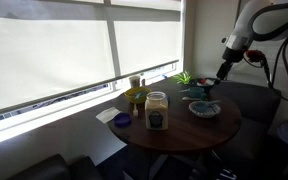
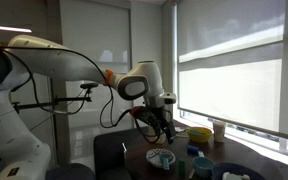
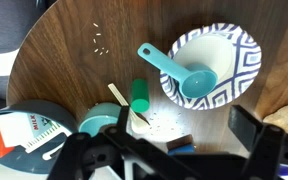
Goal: Pick up the blue measuring spoon from the white bowl and scoop one spoonful of sugar, pour the sugar into the white bowl and put the blue measuring spoon in the clear container of sugar
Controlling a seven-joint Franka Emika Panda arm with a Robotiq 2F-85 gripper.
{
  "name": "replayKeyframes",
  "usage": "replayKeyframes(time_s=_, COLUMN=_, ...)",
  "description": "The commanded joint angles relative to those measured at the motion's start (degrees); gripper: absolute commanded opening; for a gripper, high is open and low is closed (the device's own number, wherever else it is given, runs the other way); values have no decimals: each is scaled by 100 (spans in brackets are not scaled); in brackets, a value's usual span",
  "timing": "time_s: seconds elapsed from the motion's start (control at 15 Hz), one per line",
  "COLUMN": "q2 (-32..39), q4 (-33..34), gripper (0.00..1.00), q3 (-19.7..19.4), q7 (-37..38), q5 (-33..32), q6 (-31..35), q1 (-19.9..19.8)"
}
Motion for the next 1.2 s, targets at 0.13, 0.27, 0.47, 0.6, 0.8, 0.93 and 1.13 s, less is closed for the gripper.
replayKeyframes(time_s=0.13, q2=8, q4=8, gripper=100, q3=83, q7=-30, q5=42, q6=-10, q1=-91)
replayKeyframes(time_s=0.27, q2=8, q4=8, gripper=100, q3=83, q7=-30, q5=42, q6=-10, q1=-91)
replayKeyframes(time_s=0.47, q2=8, q4=8, gripper=100, q3=83, q7=-30, q5=42, q6=-10, q1=-91)
replayKeyframes(time_s=0.6, q2=8, q4=8, gripper=100, q3=83, q7=-30, q5=42, q6=-10, q1=-91)
replayKeyframes(time_s=0.8, q2=-22, q4=17, gripper=100, q3=-16, q7=-80, q5=203, q6=-52, q1=-91)
replayKeyframes(time_s=0.93, q2=-94, q4=39, gripper=100, q3=-392, q7=-473, q5=1086, q6=-232, q1=40)
replayKeyframes(time_s=1.13, q2=-78, q4=24, gripper=100, q3=-855, q7=-1014, q5=1995, q6=-488, q1=-12)
